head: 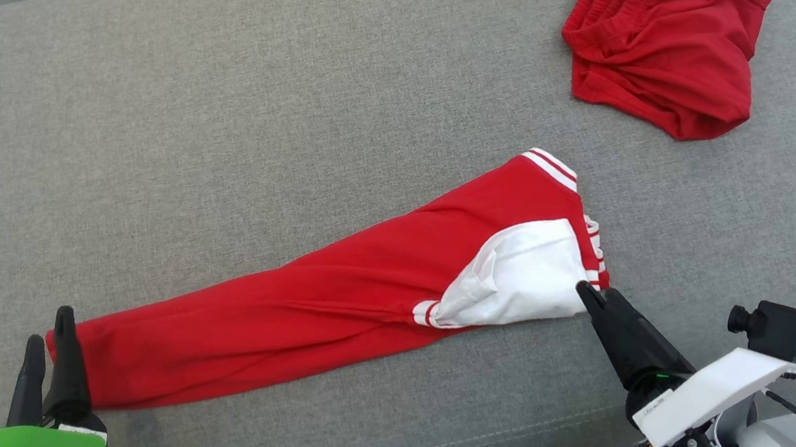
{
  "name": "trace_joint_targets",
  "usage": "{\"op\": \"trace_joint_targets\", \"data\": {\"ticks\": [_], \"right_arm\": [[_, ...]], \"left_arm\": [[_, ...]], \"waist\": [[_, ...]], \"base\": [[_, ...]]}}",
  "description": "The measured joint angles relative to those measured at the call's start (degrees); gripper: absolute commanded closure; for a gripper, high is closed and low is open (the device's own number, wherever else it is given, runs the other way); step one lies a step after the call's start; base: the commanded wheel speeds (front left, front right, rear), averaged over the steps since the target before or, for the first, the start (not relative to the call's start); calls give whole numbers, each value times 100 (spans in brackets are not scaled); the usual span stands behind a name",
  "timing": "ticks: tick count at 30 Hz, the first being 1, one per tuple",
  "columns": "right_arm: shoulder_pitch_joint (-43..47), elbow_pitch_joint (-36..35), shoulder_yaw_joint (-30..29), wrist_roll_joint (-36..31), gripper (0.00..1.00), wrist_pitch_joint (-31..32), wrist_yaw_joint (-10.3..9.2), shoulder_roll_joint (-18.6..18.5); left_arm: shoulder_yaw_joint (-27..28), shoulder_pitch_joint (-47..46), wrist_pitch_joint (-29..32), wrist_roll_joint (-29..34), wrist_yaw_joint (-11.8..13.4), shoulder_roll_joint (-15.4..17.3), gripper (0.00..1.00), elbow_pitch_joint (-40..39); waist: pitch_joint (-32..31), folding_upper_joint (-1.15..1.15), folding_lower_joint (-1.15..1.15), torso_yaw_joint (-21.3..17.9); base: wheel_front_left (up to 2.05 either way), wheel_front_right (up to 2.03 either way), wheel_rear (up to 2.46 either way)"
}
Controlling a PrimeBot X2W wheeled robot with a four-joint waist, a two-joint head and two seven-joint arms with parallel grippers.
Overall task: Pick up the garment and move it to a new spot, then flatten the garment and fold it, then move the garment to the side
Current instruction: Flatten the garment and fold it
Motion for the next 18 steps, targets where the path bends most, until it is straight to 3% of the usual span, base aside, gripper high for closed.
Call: {"op": "trace_joint_targets", "data": {"ticks": [8, 18], "right_arm": [[174, 156, 14, 337, 0, 0, 118, 222], [103, 608, -56, 742, 0, 8, 421, 498]], "left_arm": [[-46, 66, -47, 216, 132, 38, 0, -411], [-71, 65, -40, 292, 347, 75, 0, -917]], "waist": [[76, 0, 0, -51], [167, 0, 0, 61]], "base": [[0, 0, 0], [0, 0, 0]]}}
